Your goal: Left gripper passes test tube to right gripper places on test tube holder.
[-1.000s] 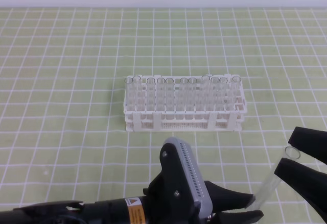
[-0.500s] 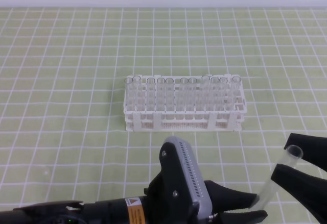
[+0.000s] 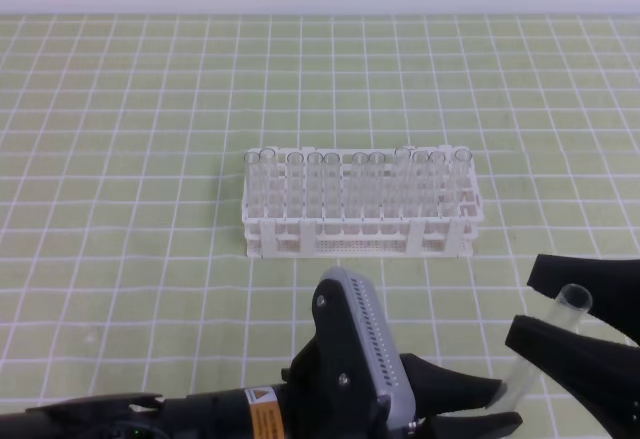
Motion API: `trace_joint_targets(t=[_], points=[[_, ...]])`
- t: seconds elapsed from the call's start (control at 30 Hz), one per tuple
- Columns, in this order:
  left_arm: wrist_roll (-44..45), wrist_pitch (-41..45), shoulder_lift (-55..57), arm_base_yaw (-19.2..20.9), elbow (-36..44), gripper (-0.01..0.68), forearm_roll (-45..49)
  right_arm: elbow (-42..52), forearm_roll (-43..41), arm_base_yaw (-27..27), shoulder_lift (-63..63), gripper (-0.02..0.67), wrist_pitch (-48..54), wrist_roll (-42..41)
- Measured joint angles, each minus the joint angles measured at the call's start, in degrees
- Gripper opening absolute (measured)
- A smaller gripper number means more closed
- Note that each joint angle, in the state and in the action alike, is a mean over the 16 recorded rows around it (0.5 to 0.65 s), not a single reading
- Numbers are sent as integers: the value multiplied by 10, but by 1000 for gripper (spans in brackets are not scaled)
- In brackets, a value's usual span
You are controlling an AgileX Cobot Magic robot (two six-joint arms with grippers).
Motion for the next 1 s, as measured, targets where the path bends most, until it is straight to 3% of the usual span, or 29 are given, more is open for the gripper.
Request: trace_joint_targets(t=[0.33, 0.8, 1.0], points=[[0, 2, 0, 0, 0, 75, -3, 0, 12, 0, 3, 348, 10, -37], [0, -14, 0, 0, 0, 78, -8, 0, 13, 0, 3, 141, 14, -46], [0, -34, 0, 0, 0, 75, -9, -1, 16, 0, 3, 101, 17, -46]])
